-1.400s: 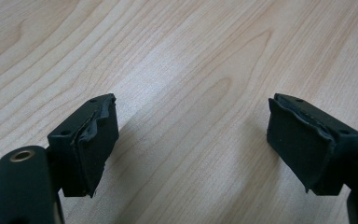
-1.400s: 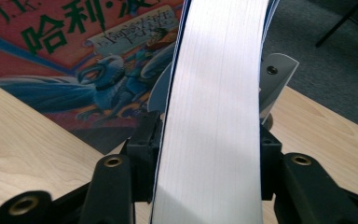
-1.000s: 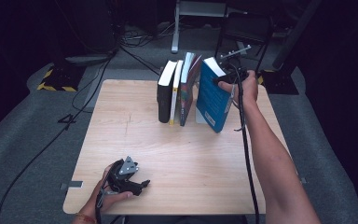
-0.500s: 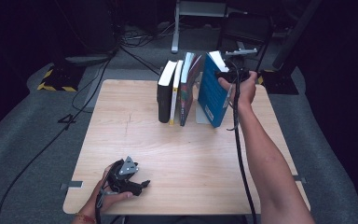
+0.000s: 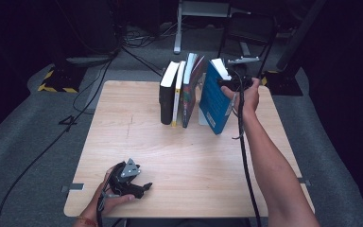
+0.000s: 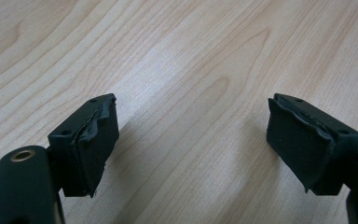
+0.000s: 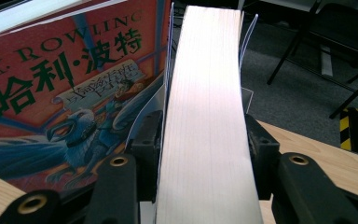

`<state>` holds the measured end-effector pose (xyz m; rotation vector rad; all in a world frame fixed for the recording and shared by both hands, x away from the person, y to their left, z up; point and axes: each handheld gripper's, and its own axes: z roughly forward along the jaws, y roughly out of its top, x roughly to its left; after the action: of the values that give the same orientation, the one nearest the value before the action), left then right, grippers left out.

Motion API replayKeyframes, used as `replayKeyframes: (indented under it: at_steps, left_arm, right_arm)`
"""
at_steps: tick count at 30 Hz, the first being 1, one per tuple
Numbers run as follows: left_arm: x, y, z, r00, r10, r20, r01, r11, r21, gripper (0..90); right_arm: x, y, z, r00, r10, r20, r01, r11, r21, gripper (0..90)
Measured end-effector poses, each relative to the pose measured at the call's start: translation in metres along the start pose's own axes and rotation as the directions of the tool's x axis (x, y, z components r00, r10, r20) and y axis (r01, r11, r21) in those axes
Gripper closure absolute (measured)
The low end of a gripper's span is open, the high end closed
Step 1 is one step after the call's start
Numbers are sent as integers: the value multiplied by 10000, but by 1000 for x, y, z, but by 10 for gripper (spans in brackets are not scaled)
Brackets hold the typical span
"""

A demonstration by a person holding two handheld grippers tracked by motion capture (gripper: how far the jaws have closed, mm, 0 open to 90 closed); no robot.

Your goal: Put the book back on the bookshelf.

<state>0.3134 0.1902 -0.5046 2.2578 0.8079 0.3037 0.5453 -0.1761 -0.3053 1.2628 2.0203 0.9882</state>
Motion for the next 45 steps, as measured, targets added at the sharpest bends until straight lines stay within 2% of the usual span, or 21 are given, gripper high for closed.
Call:
replayKeyframes:
  at_steps: [5,8,11,17,24,30,31,33,35,45]
  left_arm:
    - [0,0,0,10000,-12,2,12,10000,3,170]
    - [0,0,0,10000,-7,-10,7,10000,-9,169]
    - [0,0,0,10000,-9,12,9,10000,8,168]
    - [0,0,0,10000,2,-4,-2,10000,3,167]
    - [0,0,0,10000,15,-9,-15,10000,6,166]
    - [0,1,1,10000,-11,-13,11,10000,3,165]
    - [0,0,1,10000,-9,-13,9,10000,-9,164]
    - [0,1,1,10000,-9,-13,9,10000,-7,165]
    - [0,0,1,10000,-8,-14,8,10000,-7,165]
    - [0,0,1,10000,-15,-14,15,10000,-8,164]
  right_arm:
    - [-2,-3,-5,9999,-90,-77,91,10000,34,530]
    - [-4,-6,-6,9992,-238,-306,247,9992,305,476]
    - [-7,-9,-11,9990,-196,-406,204,9996,184,439]
    - [-10,-19,-24,9952,-609,-764,620,9980,125,388]
    - [-11,-29,-31,9907,-1118,-774,1118,9937,-37,357]
    - [-13,-35,-38,9845,-1505,-899,1496,9886,-174,350]
    - [-12,-38,-40,9807,-1736,-895,1727,9848,-182,350]
    - [-12,-38,-40,9788,-1849,-886,1844,9827,-136,349]
    - [-9,-42,-43,9708,-2194,-974,2205,9754,4,340]
    - [-6,-51,-51,9604,-2595,-1012,2612,9653,41,337]
